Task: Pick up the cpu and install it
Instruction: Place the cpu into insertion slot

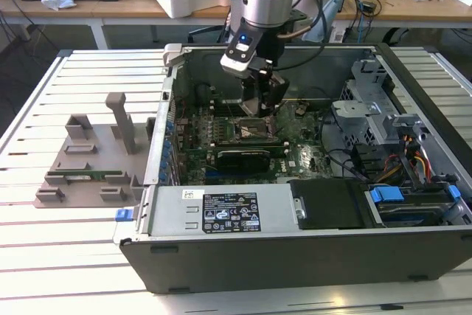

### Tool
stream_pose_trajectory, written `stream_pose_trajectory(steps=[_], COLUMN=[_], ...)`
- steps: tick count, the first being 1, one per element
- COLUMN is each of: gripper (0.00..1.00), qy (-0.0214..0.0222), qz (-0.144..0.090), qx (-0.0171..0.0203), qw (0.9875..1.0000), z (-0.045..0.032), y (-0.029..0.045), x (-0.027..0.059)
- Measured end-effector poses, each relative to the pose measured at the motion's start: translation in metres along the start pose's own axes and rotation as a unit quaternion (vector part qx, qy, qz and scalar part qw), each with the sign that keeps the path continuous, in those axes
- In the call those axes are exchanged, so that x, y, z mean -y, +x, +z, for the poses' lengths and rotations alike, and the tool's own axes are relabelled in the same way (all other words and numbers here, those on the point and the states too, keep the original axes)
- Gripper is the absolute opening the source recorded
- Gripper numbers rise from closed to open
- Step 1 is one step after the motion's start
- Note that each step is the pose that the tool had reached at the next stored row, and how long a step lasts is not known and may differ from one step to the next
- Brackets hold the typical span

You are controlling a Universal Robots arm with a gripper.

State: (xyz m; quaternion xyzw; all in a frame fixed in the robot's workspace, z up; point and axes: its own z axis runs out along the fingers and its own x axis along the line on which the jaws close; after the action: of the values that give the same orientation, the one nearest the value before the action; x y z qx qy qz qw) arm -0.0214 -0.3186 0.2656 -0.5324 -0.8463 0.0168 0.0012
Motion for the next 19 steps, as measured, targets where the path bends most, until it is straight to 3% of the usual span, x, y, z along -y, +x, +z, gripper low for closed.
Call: stream_pose_trajectory(steps=[6, 9, 16, 19], gripper=[0.55, 0.55, 0.55, 0.55], qy=[0.0005, 0.0008, 0.0015, 0.0020], qz=[0.033, 0.053, 0.099, 0.129], qx=[-0.0010, -0.0016, -0.0030, -0.0038], qw=[0.9994, 0.9986, 0.9951, 0.9917], z=[0.0001, 0.0001, 0.0001, 0.0001], y=[0.0000, 0.0000, 0.0000, 0.0000], x=[0.0000, 0.0000, 0.0000, 0.0000])
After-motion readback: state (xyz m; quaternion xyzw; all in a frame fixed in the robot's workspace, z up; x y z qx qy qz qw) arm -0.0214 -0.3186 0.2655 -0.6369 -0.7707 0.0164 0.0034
